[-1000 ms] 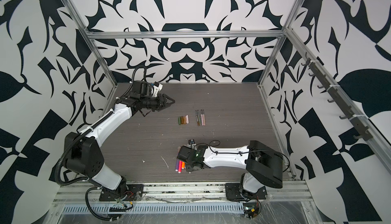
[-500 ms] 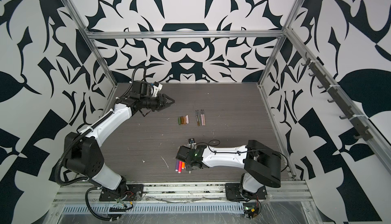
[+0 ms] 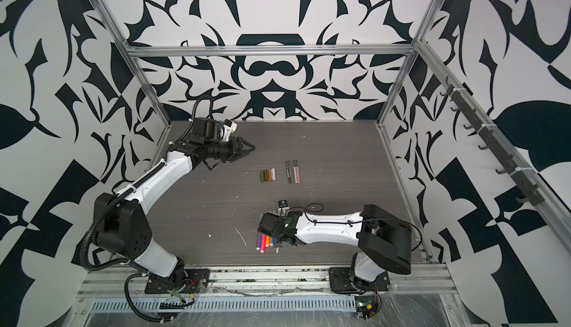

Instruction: Open the pen caps

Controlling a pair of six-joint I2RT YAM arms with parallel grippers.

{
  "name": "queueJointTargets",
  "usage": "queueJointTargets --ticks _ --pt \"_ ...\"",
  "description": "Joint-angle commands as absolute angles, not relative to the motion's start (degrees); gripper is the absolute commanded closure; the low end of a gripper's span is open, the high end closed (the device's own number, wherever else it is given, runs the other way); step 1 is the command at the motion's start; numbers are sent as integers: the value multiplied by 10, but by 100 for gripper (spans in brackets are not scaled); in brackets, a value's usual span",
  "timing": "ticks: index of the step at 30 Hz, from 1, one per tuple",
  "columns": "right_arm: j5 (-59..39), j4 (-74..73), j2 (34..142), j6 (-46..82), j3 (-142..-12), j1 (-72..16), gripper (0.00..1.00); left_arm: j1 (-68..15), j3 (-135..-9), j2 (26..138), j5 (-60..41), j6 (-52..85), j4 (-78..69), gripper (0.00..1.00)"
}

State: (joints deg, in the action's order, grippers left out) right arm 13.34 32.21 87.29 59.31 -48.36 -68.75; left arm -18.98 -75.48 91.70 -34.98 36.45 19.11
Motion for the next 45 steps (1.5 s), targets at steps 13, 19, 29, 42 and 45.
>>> queueJointTargets --ticks 13,19,29,42,45 --pt "127 318 921 581 -512 -689 67 -187 -753 917 -360 363 193 49" --pt "148 356 924 596 -515 -688 69 -187 -753 917 -360 363 193 49" --pt "136 334 874 618 -460 -689 74 -187 -755 934 -364 366 193 49" --pt "75 308 811 611 -400 -643 94 -192 -756 945 -381 374 192 49" --pt "84 351 756 566 -414 -592 99 -198 -760 959 -394 379 192 49"
